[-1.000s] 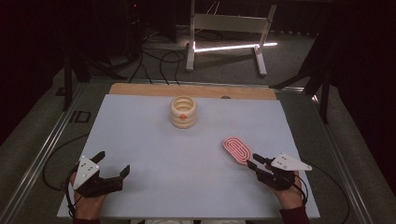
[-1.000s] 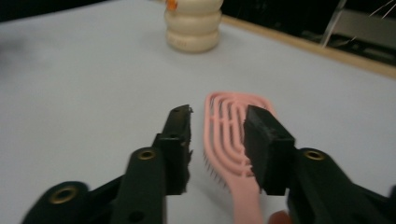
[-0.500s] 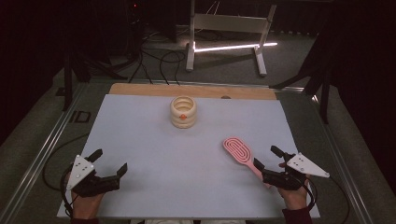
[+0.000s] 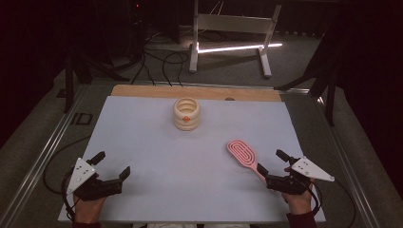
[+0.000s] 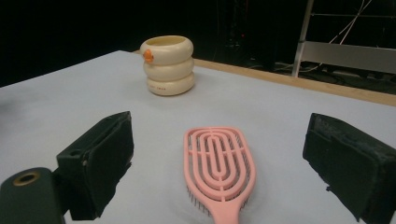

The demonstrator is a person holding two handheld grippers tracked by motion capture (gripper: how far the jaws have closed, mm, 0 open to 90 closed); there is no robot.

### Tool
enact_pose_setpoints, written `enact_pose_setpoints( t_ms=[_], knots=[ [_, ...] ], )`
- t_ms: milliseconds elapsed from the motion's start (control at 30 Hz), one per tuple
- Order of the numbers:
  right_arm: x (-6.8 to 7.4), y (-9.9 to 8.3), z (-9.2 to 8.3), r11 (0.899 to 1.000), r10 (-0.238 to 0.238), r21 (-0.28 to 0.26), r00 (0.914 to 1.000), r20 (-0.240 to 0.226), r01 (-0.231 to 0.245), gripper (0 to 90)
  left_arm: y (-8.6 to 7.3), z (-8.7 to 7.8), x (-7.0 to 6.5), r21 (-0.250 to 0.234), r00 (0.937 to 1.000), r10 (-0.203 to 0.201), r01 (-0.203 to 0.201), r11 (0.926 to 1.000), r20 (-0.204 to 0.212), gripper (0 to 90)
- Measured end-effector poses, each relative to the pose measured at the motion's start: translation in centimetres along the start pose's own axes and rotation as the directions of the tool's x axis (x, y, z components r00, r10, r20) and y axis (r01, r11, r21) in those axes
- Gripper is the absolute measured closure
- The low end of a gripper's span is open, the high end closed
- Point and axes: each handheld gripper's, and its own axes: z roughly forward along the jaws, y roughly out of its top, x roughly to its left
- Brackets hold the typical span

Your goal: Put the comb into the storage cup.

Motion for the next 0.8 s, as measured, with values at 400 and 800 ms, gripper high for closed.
enact_pose_setpoints(
  t_ms=[400,800],
  knots=[
    [-0.04,0.04,0.19,1.0,-0.001,0.021,0.9998,0.018,0.001,8.7,-0.21,0.19,-0.1,0.014,1.0,0.005,-0.005,0.9999,-0.001,0.6],
    [-0.12,0.86,0.61,0.994,0.028,0.103,0.9995,0.016,-0.03,9.6,-0.49,0.6,-0.46,0.033,0.9999,0.014,-0.014,0.9993,0.0,0.6]
  ],
)
